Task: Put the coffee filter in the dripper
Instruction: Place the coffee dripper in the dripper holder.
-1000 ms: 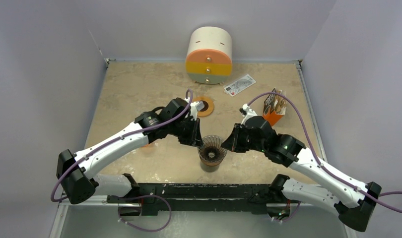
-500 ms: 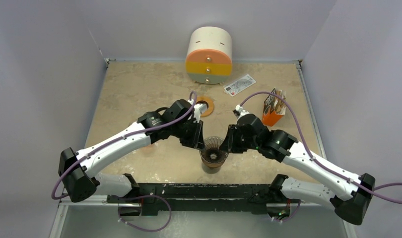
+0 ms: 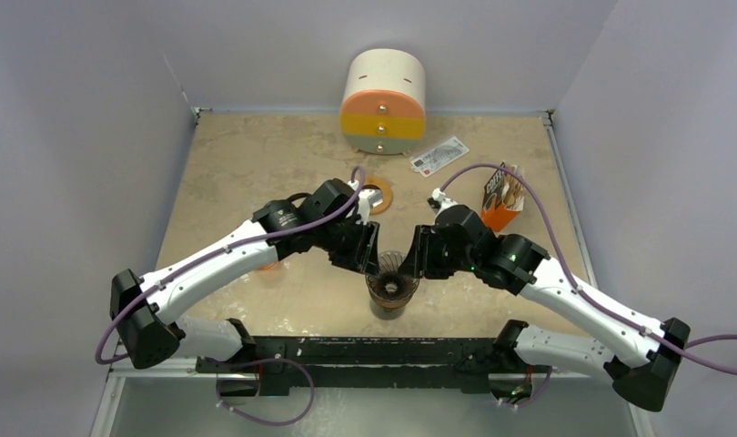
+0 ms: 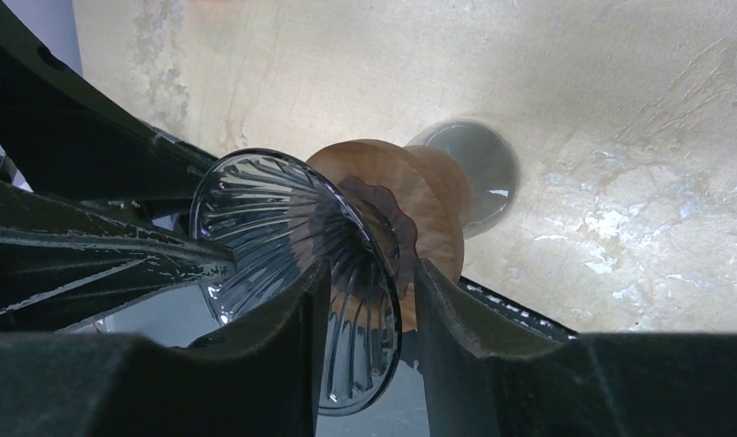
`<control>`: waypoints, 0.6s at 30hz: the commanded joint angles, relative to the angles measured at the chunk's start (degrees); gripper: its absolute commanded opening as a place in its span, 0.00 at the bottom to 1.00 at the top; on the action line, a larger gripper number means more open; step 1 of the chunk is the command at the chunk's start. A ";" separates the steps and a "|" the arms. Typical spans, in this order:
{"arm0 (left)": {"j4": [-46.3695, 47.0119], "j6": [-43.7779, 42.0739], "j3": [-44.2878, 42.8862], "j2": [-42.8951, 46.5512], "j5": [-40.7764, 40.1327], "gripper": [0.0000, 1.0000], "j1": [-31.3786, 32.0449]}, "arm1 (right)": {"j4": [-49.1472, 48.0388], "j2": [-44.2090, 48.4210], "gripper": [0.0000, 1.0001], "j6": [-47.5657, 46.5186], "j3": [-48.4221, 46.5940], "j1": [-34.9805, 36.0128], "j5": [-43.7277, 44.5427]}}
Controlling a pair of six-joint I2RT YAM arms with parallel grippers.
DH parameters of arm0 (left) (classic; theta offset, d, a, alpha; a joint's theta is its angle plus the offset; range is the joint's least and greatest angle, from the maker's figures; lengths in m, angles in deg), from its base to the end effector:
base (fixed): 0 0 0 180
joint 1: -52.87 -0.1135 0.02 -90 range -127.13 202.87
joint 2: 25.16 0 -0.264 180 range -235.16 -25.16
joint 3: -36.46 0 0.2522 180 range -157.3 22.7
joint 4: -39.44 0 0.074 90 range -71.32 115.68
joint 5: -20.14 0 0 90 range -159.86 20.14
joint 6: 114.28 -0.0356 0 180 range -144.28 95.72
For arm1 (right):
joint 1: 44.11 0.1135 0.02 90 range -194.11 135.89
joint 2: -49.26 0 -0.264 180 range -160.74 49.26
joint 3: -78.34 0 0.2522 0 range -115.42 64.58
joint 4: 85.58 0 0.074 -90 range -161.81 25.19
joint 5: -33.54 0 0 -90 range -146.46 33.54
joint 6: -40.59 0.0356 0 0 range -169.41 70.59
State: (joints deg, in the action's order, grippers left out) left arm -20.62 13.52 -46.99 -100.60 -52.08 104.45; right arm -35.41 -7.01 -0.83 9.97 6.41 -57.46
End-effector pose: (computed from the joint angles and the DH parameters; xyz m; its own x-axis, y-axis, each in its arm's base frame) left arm 0.1591 -0.2181 0.3191 -0.9160 0.2157 -0.3383 0.3814 0.7300 -0.5672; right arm 0.1307 0.1596 0.3183 -0.8446 0.1539 -0.5128 -0.2223 0.7705 0.5975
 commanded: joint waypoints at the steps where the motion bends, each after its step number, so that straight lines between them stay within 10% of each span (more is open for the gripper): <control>1: -1.24 -2.17 -4.15 0.05 -1.29 0.45 0.28 | 2.26 -0.73 0.44 -1.06 -3.80 0.10 1.97; 18: -8.19 -7.47 -5.76 8.94 -17.07 0.61 -0.54 | 18.90 5.97 0.60 -6.44 -10.53 0.00 13.79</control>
State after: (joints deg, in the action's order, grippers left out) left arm -28.10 7.84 -53.13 -97.69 -62.44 104.27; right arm -23.96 -3.06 -5.64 1.45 6.41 -49.41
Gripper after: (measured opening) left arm 0.612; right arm 0.625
